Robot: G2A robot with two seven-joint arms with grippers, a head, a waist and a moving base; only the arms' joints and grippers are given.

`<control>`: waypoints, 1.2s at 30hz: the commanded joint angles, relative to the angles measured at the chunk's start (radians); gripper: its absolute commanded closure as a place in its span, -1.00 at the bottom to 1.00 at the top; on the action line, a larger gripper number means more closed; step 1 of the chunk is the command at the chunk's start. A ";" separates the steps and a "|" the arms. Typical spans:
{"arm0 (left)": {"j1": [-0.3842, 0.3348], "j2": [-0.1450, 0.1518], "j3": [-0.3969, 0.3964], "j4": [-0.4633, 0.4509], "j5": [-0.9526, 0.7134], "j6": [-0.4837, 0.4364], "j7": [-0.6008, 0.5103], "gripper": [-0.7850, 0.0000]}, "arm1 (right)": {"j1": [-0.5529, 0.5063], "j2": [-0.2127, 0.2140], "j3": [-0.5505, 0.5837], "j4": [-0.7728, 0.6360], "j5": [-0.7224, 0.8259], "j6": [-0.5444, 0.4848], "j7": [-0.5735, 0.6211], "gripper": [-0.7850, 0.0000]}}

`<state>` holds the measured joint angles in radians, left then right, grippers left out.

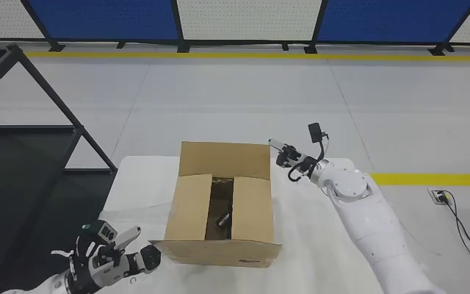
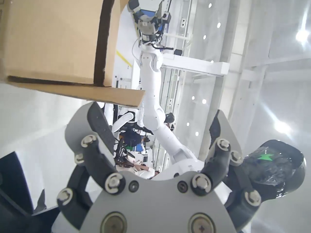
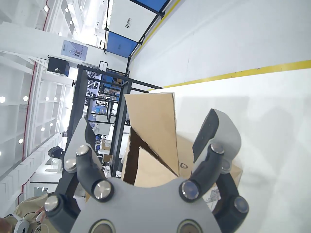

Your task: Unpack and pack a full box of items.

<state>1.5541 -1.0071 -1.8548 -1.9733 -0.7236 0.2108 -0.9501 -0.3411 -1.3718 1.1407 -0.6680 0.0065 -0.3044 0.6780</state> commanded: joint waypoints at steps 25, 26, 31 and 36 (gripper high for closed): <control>-0.073 -0.007 0.081 0.012 -0.026 0.037 0.254 -1.00 | 0.108 -0.050 0.022 0.214 0.368 -0.327 0.426 -1.00; -0.074 -0.008 0.083 0.011 -0.021 0.037 0.267 -1.00 | 0.104 -0.047 0.024 0.201 0.374 -0.331 0.448 -1.00; -0.083 -0.010 0.102 0.006 -0.002 0.032 0.323 -1.00 | 0.064 -0.031 0.028 0.096 0.374 -0.316 0.522 -1.00; -0.093 -0.013 0.116 0.004 -0.008 0.036 0.361 -1.00 | -0.008 -0.004 0.036 -0.049 0.342 -0.276 0.561 -1.00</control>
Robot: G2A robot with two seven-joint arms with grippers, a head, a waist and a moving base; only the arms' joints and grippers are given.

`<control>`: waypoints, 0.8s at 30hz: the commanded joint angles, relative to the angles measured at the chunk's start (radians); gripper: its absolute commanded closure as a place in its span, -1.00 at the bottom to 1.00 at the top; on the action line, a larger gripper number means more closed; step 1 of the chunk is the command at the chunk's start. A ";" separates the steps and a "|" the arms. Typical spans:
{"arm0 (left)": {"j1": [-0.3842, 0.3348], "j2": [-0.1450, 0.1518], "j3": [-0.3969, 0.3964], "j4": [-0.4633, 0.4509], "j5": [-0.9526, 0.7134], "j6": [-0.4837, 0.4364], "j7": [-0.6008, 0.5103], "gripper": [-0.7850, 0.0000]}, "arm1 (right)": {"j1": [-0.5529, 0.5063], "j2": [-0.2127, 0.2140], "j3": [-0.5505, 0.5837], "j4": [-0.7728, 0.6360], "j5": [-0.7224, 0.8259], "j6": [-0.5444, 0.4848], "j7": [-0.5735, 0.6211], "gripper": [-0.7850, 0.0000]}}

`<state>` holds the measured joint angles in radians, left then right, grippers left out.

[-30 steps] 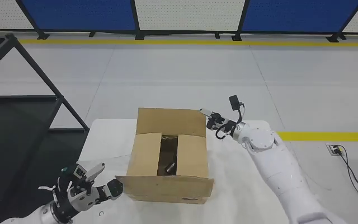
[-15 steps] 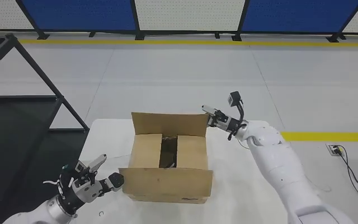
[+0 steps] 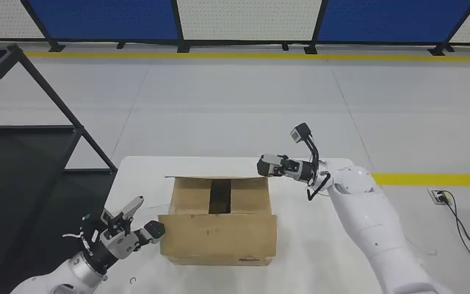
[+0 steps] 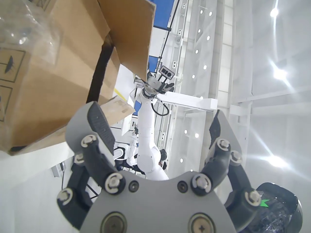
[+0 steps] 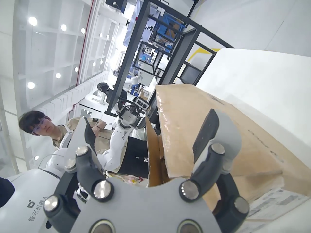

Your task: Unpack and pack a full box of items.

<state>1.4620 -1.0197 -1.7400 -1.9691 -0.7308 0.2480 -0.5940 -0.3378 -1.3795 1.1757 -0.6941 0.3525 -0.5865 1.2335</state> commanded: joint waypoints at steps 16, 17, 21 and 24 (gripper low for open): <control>-0.014 -0.007 0.028 -0.011 0.025 -0.008 0.099 -1.00 | -0.204 0.070 0.061 -0.368 -0.099 0.223 0.030 -1.00; -0.015 -0.007 0.029 -0.013 0.032 -0.007 0.106 -1.00 | -0.210 0.072 0.060 -0.380 -0.107 0.248 0.018 -1.00; -0.023 -0.011 0.043 -0.018 0.043 0.001 0.169 -1.00 | -0.220 0.077 0.050 -0.408 -0.122 0.349 0.001 -1.00; -0.035 -0.015 0.062 -0.018 0.037 0.013 0.232 -1.00 | -0.222 0.080 0.044 -0.417 -0.120 0.403 -0.003 -1.00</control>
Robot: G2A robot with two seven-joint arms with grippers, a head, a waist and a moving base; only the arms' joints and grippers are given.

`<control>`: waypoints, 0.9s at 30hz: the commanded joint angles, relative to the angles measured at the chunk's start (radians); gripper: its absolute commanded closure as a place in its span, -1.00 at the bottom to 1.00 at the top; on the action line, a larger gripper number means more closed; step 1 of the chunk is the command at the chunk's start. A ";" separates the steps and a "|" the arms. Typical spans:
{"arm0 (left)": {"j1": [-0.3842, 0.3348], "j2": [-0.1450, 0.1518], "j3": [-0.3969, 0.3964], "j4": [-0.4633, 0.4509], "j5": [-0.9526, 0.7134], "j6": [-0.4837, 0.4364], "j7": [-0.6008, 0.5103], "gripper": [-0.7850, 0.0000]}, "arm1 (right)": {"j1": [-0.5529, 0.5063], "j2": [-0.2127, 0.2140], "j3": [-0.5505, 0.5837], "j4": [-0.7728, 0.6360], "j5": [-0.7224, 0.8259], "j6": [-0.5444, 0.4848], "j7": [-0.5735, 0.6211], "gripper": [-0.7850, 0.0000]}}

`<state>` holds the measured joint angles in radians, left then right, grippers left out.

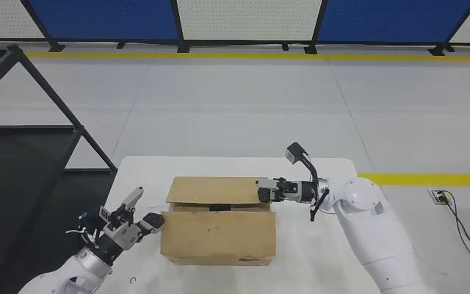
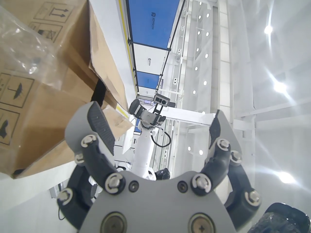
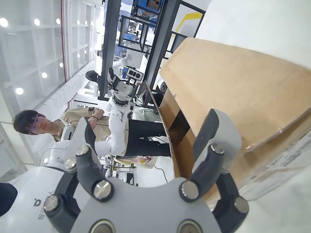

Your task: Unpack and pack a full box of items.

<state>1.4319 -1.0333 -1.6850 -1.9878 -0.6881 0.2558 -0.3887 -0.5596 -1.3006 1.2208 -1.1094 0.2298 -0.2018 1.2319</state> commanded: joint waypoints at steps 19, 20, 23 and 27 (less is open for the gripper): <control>-0.070 -0.020 0.101 0.009 0.051 0.024 0.183 -1.00 | 0.007 0.005 -0.049 0.027 0.098 0.220 0.011 -1.00; -0.071 -0.021 0.104 0.008 0.052 0.023 0.184 -1.00 | 0.007 0.005 -0.052 0.030 0.098 0.226 0.011 -1.00; -0.071 -0.023 0.107 0.005 0.059 0.022 0.190 -1.00 | 0.007 0.005 -0.052 0.030 0.107 0.218 -0.014 -1.00; -0.071 -0.025 0.111 0.005 0.065 0.022 0.192 -1.00 | -0.011 0.008 -0.034 0.012 0.148 0.187 -0.045 -1.00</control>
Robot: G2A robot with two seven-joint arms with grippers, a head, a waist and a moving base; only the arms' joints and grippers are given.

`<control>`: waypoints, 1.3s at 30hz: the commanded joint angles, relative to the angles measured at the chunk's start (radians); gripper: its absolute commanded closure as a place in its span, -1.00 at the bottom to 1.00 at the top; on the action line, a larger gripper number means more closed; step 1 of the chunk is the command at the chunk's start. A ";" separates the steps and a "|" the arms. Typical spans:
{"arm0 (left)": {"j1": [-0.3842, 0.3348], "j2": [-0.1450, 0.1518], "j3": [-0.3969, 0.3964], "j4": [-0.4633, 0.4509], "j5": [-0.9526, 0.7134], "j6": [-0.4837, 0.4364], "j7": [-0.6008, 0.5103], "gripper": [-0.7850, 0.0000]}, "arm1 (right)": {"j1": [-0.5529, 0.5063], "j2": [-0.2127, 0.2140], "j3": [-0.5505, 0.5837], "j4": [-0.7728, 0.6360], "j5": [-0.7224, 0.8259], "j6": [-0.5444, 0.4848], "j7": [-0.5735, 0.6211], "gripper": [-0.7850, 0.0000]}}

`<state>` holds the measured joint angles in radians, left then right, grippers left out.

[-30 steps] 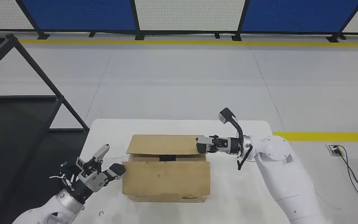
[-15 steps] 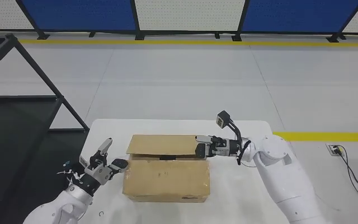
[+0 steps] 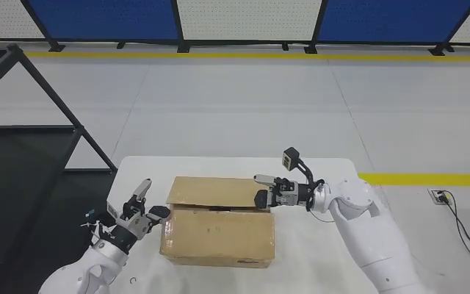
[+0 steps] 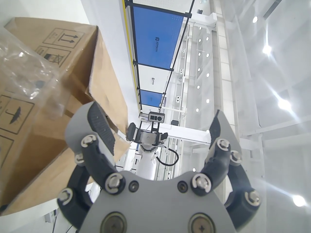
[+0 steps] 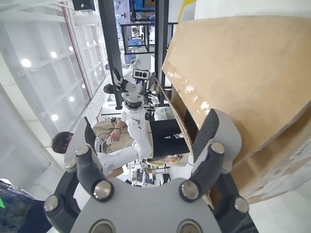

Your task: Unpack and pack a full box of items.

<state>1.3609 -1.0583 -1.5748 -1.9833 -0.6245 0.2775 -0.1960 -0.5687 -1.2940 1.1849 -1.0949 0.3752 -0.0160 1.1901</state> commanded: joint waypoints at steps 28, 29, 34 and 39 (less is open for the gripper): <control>0.027 -0.025 -0.086 -0.049 -0.082 -0.105 0.099 -1.00 | -0.039 0.013 -0.050 -0.032 -0.005 0.060 -0.040 -1.00; 0.038 -0.025 -0.114 -0.051 -0.104 -0.120 0.099 -1.00 | -0.037 0.012 -0.057 -0.029 -0.004 0.054 -0.040 -1.00; 0.112 -0.028 -0.256 -0.044 -0.185 -0.187 0.088 -1.00 | -0.011 -0.001 -0.103 0.003 -0.001 0.016 -0.047 -1.00; 0.203 -0.031 -0.349 -0.039 -0.201 -0.190 0.049 -1.00 | 0.033 -0.022 -0.157 0.052 0.013 -0.028 -0.057 -1.00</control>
<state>1.5389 -1.0883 -1.9074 -2.0228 -0.8272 0.0821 -0.1353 -0.5465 -1.3109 1.0389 -1.0533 0.3831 -0.0338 1.1334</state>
